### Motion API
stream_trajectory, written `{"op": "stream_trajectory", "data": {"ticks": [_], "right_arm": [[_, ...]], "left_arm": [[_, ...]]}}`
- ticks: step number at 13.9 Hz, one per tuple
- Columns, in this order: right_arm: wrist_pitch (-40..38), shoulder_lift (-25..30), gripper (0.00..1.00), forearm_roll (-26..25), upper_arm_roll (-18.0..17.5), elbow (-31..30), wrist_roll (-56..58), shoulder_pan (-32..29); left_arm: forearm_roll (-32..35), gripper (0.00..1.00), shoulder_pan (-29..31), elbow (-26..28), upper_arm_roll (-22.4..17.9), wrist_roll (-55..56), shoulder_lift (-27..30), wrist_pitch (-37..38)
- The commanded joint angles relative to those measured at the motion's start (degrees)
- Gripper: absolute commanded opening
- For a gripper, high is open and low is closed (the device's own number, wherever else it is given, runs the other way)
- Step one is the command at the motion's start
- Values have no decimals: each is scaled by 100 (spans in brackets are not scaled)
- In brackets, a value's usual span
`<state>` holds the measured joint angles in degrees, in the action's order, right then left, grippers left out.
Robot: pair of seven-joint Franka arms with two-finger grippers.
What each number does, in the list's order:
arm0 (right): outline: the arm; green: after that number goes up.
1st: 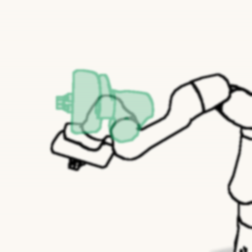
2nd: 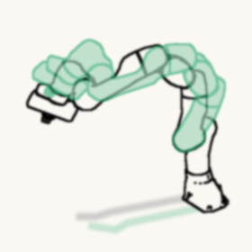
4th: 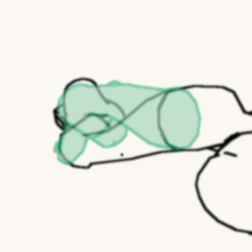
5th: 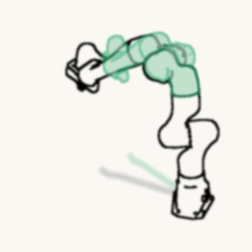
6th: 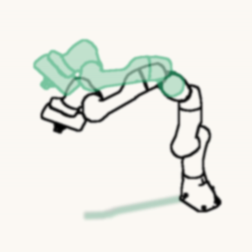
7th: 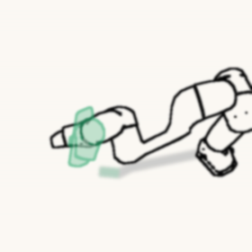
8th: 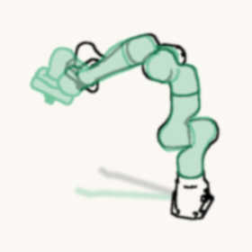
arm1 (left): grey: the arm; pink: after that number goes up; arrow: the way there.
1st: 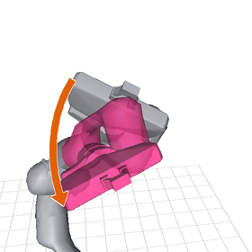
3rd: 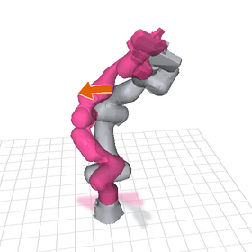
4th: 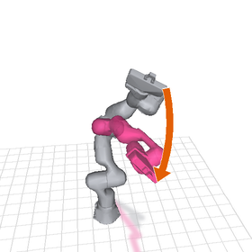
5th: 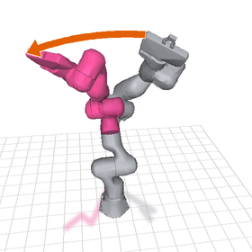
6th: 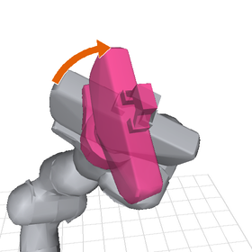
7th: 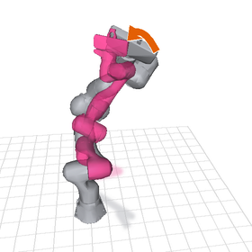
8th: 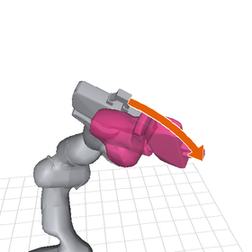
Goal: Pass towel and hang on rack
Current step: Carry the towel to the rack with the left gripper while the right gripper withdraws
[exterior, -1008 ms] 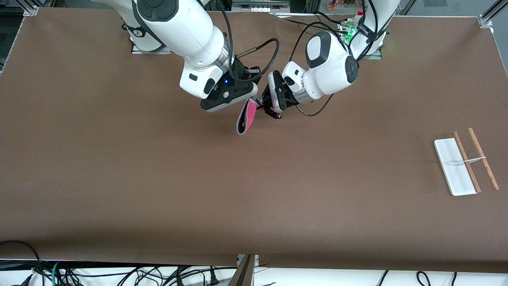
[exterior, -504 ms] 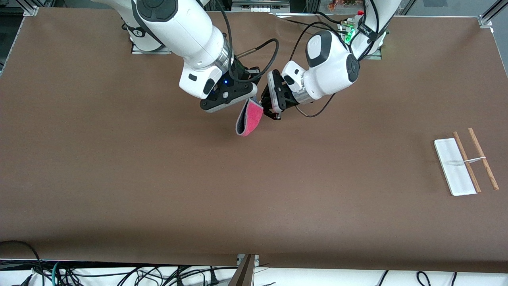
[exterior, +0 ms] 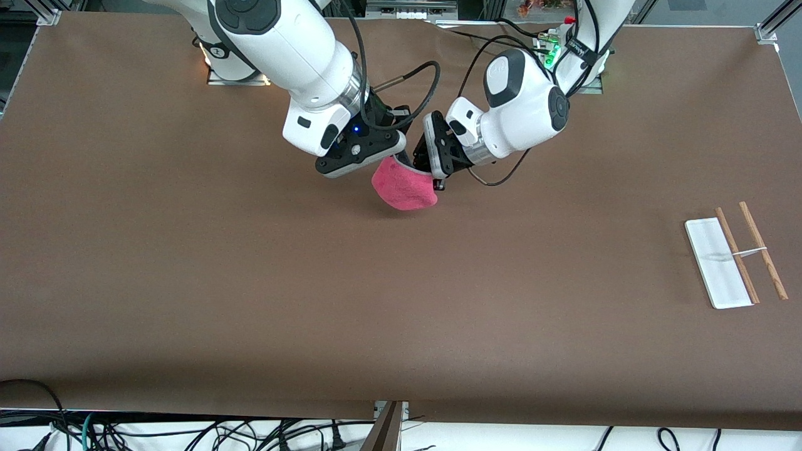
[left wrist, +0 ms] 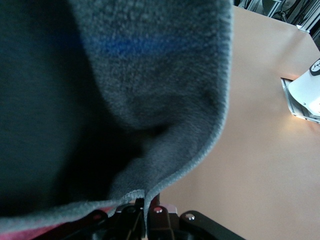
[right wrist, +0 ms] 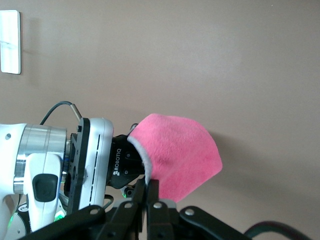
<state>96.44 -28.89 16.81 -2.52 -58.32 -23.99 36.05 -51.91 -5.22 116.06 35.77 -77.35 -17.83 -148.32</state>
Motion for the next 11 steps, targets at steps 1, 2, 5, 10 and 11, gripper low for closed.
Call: {"op": "stream_trajectory", "data": {"ticks": [1,2,5,10,11], "right_arm": [[15,77,15,76,41,-30,-53,25],[15,77,19,76,41,-30,-53,25],[15,77,34,76,41,-30,-71,16],[7,77,100,76,50,-39,8,16],[7,77,100,76,50,-39,8,16]], "left_arm": [[494,0,47,-337,-263,97,112,880],[750,0,74,-391,-403,289,156,1189],[814,0,109,-427,-422,449,218,1332],[997,0,354,-365,-448,467,419,1655],[1329,0,529,-339,-466,476,560,1832]]}}
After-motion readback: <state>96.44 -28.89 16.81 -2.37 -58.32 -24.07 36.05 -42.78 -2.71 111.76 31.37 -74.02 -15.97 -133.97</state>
